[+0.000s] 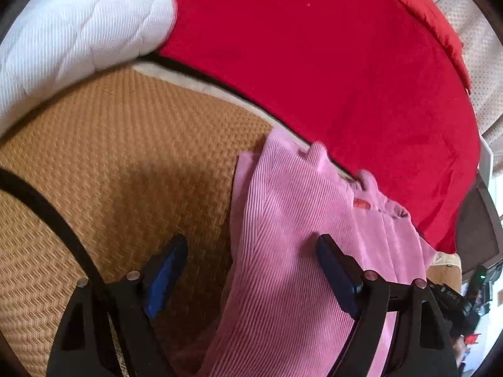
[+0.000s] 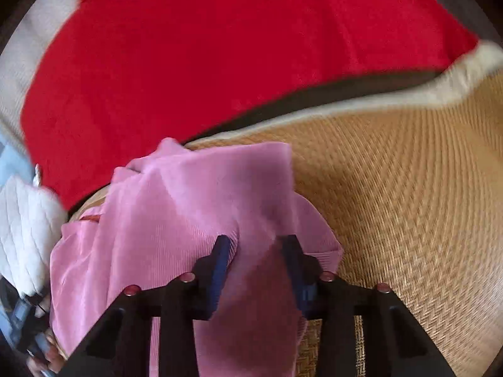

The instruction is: Fold large clothes

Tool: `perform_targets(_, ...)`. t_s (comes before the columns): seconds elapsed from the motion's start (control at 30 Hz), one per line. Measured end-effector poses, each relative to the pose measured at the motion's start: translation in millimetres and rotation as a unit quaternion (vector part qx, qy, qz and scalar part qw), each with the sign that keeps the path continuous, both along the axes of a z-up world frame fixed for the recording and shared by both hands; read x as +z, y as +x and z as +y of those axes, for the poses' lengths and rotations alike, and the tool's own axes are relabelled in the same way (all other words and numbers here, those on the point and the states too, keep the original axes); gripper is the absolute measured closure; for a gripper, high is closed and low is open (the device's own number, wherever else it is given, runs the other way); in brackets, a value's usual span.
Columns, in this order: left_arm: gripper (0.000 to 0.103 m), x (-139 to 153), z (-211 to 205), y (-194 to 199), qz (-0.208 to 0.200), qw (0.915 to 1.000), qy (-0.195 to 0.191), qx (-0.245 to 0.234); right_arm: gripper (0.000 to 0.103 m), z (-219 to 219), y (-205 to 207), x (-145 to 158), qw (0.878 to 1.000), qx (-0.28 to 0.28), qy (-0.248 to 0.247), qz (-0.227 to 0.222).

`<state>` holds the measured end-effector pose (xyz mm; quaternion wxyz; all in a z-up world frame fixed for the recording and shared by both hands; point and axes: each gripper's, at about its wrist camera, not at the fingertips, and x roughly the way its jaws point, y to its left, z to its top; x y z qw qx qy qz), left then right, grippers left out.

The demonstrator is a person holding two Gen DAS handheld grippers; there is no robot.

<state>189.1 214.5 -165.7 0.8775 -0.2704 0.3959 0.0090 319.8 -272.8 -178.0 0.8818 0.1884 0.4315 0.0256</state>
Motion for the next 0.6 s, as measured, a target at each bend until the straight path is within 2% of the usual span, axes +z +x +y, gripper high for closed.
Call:
perform_targets(0.07, 0.019, 7, 0, -3, -0.006, 0.9999, 0.012, 0.000, 0.063, 0, -13, 16, 0.999, -0.018, -0.037, -0.020)
perform_targets(0.1, 0.019, 15, 1, -8, -0.024, 0.9996, 0.014, 0.005, 0.061, 1, -21, 23, 0.999, -0.015, -0.033, -0.038)
perform_targets(0.17, 0.019, 30, 0, -22, -0.054, 0.9984, 0.015, 0.005, 0.061, 7, -39, 37, 0.997, 0.008, 0.003, -0.070)
perform_targets(0.23, 0.019, 39, -3, -30, -0.069, 0.9974, 0.021, -0.005, 0.056, 20, -57, 46, 0.994, 0.049, 0.038, -0.094)
perform_targets(0.3, 0.019, 44, -5, -45, -0.075, 0.9968, 0.023, -0.011, 0.056, 40, -70, 53, 0.989, 0.089, 0.046, -0.108)
perform_targets(0.47, 0.019, 33, 1, -84, -0.076, 0.9967, -0.022, 0.014, 0.056, 92, -103, 55, 0.976, 0.170, 0.038, -0.131)
perform_targets(0.6, 0.019, 21, 0, -110, -0.073, 0.9954, -0.057, 0.028, 0.056, 119, -100, 54, 0.970, 0.200, 0.039, -0.134)
